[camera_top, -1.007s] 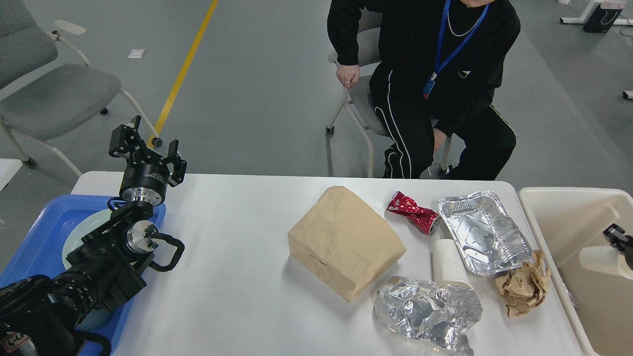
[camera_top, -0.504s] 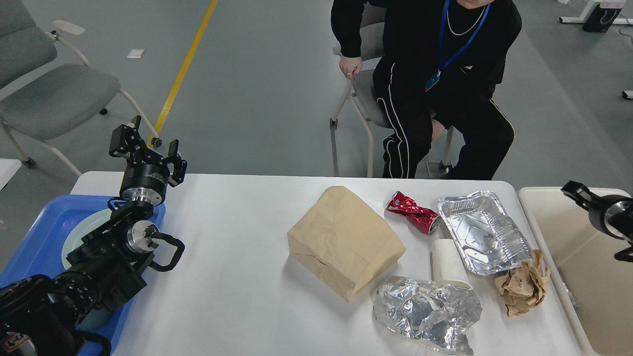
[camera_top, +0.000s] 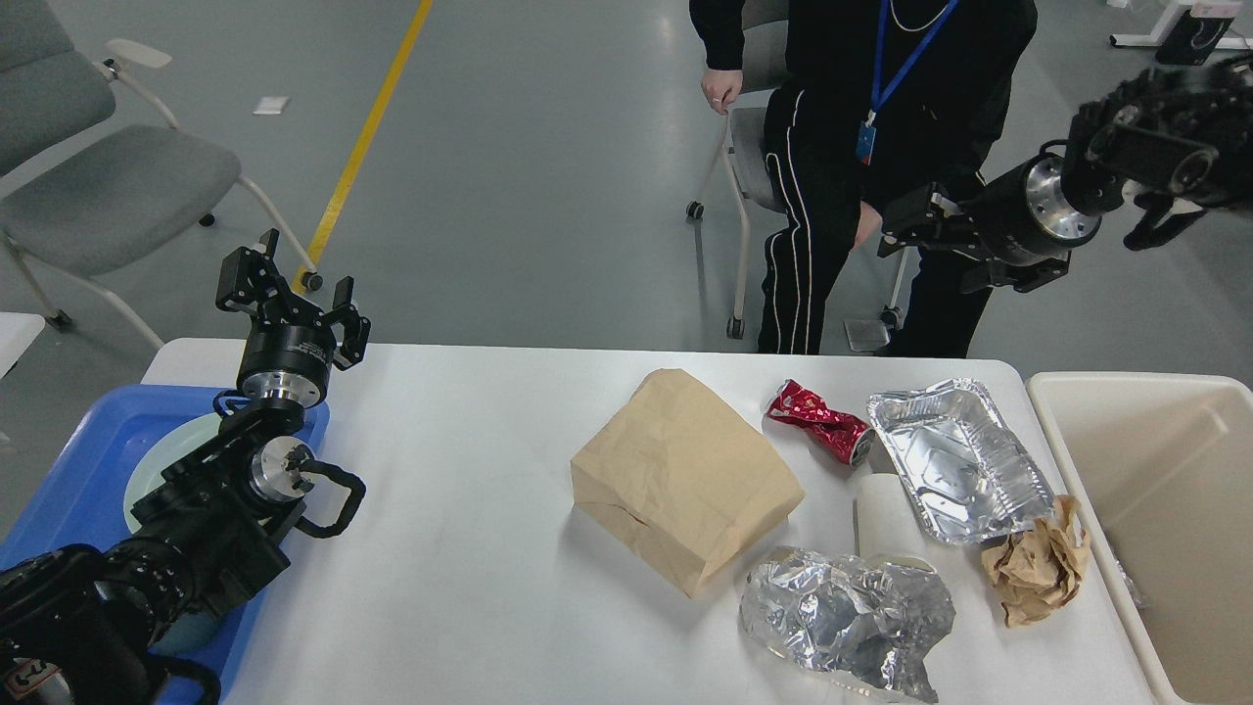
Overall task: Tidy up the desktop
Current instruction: 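Move the right gripper to the beige paper bag and grasp it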
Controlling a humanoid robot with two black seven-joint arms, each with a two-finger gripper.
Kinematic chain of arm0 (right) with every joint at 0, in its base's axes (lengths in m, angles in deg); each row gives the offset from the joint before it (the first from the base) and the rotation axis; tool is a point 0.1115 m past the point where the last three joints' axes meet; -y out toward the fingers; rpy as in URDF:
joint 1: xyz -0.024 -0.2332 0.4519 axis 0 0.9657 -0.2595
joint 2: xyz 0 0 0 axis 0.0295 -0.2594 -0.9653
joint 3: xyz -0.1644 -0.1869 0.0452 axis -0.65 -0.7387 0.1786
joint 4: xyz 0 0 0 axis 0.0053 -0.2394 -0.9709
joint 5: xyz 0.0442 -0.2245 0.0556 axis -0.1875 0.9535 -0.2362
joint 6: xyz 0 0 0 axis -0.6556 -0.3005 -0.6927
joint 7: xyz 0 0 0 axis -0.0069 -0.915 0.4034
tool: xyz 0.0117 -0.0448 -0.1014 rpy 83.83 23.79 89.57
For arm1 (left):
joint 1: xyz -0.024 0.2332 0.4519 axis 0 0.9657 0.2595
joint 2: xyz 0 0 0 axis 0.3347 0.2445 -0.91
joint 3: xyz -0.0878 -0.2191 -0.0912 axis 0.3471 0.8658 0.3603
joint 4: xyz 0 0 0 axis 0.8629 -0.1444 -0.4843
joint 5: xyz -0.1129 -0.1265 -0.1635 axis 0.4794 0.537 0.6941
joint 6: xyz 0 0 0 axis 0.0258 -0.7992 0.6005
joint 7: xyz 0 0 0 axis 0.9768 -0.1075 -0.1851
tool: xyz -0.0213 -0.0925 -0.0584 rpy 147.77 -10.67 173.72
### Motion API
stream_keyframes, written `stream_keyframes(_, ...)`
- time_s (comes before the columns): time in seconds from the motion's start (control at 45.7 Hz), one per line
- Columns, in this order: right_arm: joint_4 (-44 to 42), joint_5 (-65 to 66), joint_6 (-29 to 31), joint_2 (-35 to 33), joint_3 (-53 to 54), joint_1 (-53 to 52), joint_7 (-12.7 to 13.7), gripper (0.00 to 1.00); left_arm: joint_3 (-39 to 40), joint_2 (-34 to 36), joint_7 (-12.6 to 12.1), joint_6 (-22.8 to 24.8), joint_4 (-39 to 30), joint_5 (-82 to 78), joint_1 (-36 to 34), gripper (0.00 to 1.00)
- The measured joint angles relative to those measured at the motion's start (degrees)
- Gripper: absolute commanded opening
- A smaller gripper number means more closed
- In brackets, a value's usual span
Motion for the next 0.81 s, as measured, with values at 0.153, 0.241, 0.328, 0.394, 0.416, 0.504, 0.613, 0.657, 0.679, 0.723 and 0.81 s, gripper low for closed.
stream_keyframes(0.153,2.1,-0.28,9.29,1.43,1.31,-6.12,-0.02,1.0,0.0,0.0,0.0,0.0,0.03,0.0,0.0,0.96)
stream_keyframes(0.241,5.54,-0.32,10.17,1.02,2.17,-10.27,0.02,1.0,0.0,0.0,0.0,0.0,0.02,0.0,0.0,0.96)
stream_keyframes(0.328,8.58,-0.38,10.33,0.15,3.59,-14.44,0.04,1.0,0.0,0.0,0.0,0.0,0.02,0.0,0.0,0.96)
stream_keyframes(0.394,9.5,-0.44,10.35,-0.07,4.36,-14.65,0.08,1.0,0.0,0.0,0.0,0.0,0.02,0.0,0.0,0.96)
stream_keyframes(0.416,9.58,-0.46,10.35,-0.09,4.55,-14.09,0.09,1.0,0.0,0.0,0.0,0.0,0.02,0.0,0.0,0.96)
stream_keyframes(0.504,9.55,-0.57,10.36,0.12,5.4,-8.81,0.24,1.0,0.0,0.0,0.0,0.0,0.02,0.0,0.0,0.96)
stream_keyframes(0.613,9.22,-0.61,7.4,0.65,7.58,-0.03,0.32,1.0,0.0,0.0,0.0,0.0,0.01,0.0,0.0,0.96)
stream_keyframes(0.657,9.21,-0.61,4.16,1.01,8.27,3.68,0.36,1.0,0.0,0.0,0.0,0.0,0.01,0.0,0.0,0.96)
stream_keyframes(0.679,9.19,-0.61,2.7,1.22,8.5,5.25,0.38,1.0,0.0,0.0,0.0,0.0,0.01,0.0,0.0,0.96)
stream_keyframes(0.723,9.14,-0.62,0.12,1.71,8.97,8.07,0.4,1.0,0.0,0.0,0.0,0.0,0.01,0.0,0.0,0.96)
stream_keyframes(0.81,8.9,-0.86,-3.91,2.48,10.77,13.64,0.41,1.0,0.0,0.0,0.0,0.0,0.01,0.0,0.0,0.96)
